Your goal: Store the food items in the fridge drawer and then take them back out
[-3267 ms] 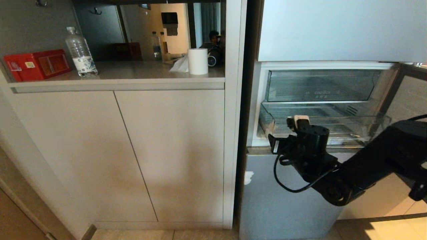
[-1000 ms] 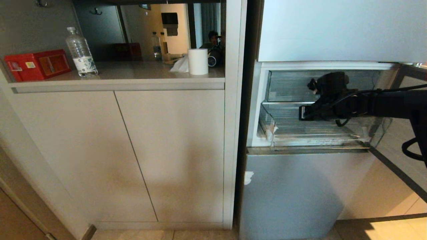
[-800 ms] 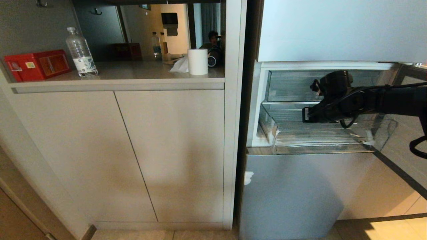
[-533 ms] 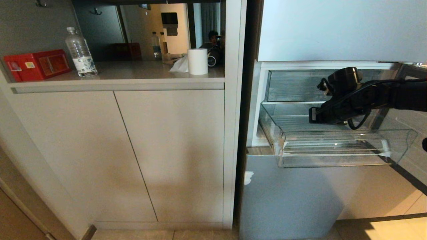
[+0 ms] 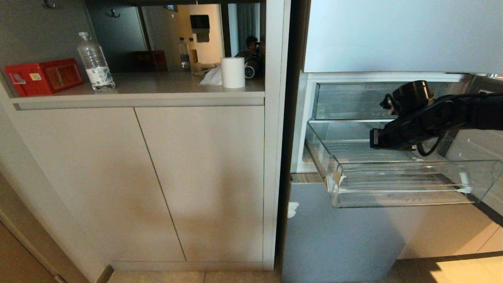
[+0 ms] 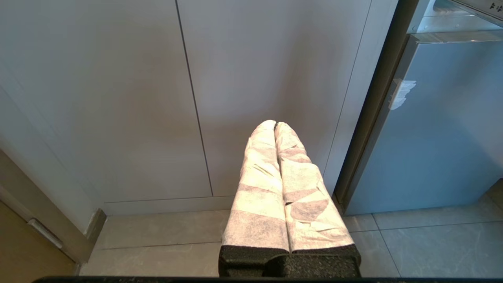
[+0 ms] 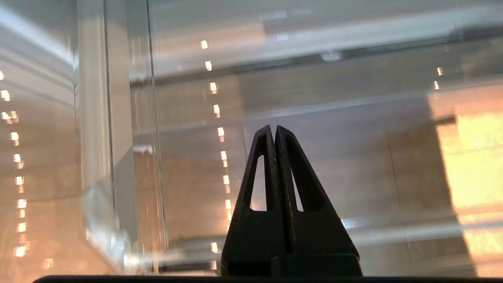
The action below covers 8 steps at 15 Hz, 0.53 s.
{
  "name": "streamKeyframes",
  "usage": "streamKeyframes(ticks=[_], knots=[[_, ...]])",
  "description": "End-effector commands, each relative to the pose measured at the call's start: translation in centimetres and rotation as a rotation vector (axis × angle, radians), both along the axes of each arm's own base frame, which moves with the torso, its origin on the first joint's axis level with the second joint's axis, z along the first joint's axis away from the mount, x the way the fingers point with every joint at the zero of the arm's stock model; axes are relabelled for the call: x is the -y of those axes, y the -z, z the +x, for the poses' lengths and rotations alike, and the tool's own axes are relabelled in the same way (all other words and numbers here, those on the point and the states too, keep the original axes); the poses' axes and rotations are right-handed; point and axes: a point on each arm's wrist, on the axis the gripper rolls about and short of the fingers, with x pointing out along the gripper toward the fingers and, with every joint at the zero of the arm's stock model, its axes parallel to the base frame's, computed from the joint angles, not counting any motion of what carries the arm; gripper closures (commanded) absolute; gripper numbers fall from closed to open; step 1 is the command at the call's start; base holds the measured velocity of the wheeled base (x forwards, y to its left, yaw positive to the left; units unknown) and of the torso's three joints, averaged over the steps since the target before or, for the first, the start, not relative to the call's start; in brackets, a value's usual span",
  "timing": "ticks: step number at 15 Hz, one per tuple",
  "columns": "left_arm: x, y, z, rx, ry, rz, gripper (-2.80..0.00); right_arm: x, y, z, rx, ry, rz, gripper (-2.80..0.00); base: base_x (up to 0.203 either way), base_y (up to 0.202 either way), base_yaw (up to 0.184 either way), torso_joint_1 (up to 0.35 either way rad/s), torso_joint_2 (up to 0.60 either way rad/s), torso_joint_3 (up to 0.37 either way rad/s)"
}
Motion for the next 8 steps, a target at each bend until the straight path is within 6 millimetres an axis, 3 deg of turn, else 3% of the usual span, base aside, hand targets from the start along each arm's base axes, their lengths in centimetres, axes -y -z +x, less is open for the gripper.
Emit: streamKeyframes(ticks=[1, 3, 5, 8], knots=[[0.0, 0.0, 0.0, -0.001, -0.001, 0.000, 0.00, 0.2, -1.3, -2.0, 0.001, 0.004, -0.001, 0.00, 0.000, 0.000, 0.000, 0.000, 0.00, 0.000], [0.0, 0.0, 0.0, 0.000, -0.001, 0.000, 0.00, 0.4, -2.2, -3.3, 0.011, 0.005, 0.002, 0.00, 0.000, 0.000, 0.000, 0.000, 0.00, 0.000], [0.0, 0.0, 0.0, -0.001, -0.001, 0.000, 0.00, 0.6, -4.2, -3.8, 0.143, 0.021, 0.026, 0.00, 0.000, 0.000, 0.000, 0.000, 0.00, 0.000], [0.0, 0.0, 0.0, 0.000, -0.001, 0.000, 0.00, 0.6, -7.7, -7.9, 0.272, 0.026, 0.049, 0.00, 0.000, 0.000, 0.000, 0.000, 0.00, 0.000]])
